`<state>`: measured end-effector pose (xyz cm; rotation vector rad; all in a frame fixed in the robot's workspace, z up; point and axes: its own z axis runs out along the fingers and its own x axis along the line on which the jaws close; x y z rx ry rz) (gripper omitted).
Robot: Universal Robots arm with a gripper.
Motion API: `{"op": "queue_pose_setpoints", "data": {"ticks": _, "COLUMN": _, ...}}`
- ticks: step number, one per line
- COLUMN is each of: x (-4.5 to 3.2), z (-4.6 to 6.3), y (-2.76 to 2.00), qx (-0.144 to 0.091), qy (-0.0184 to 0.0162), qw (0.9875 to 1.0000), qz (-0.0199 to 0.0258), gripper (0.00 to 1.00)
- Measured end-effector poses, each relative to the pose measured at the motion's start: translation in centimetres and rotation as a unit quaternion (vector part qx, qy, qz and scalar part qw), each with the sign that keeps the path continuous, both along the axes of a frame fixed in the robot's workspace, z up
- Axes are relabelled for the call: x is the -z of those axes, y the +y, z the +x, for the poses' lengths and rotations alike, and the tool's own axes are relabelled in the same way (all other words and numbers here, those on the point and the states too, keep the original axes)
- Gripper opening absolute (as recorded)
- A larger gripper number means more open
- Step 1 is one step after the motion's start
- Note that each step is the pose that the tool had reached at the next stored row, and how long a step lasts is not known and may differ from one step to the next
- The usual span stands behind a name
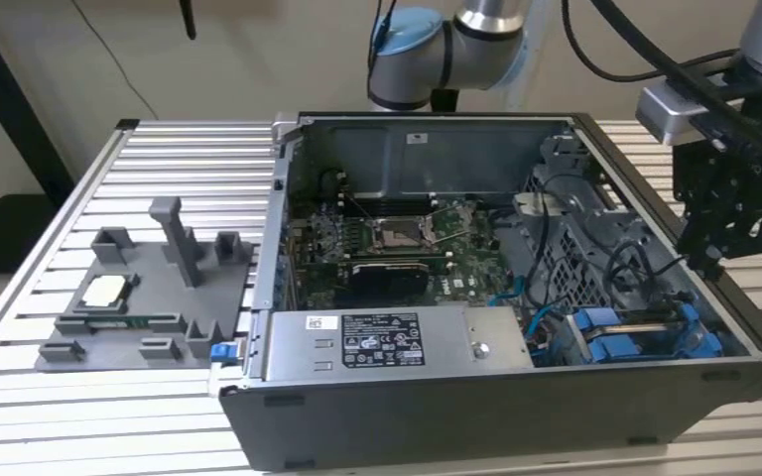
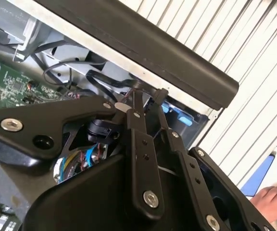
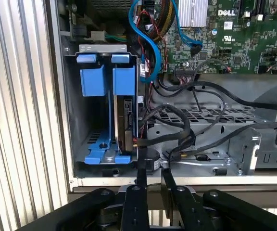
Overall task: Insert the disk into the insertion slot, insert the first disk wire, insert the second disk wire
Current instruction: 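Insert the second disk wire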
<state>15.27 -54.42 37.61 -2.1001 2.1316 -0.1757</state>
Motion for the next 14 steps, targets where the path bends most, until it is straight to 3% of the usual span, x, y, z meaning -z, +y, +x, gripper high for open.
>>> {"op": "queue_pose_setpoints", "data": {"ticks": 3, "x": -0.04, "z": 0.7, "y": -0.02, "qx": 0.0, "qy": 0.0215, "qw": 0.9998, "qz": -0.0029, "gripper": 0.27}}
{"op": "queue_pose_setpoints", "data": {"ticks": 5, "x": -0.05, "z": 1.1, "y": -0.09, "qx": 0.0, "qy": 0.0322, "qw": 0.9995, "qz": -0.0035, "gripper": 0.27}}
{"op": "queue_pose_setpoints", "data": {"ticks": 11, "x": -0.49, "z": 2.5, "y": -0.24, "qx": 0.0, "qy": 0.0533, "qw": 0.9986, "qz": -0.0036, "gripper": 0.27}}
{"op": "queue_pose_setpoints", "data": {"ticks": 14, "x": -0.47, "z": 3.0, "y": -0.31, "qx": 0.0, "qy": 0.0564, "qw": 0.9984, "qz": -0.004, "gripper": 0.27}}
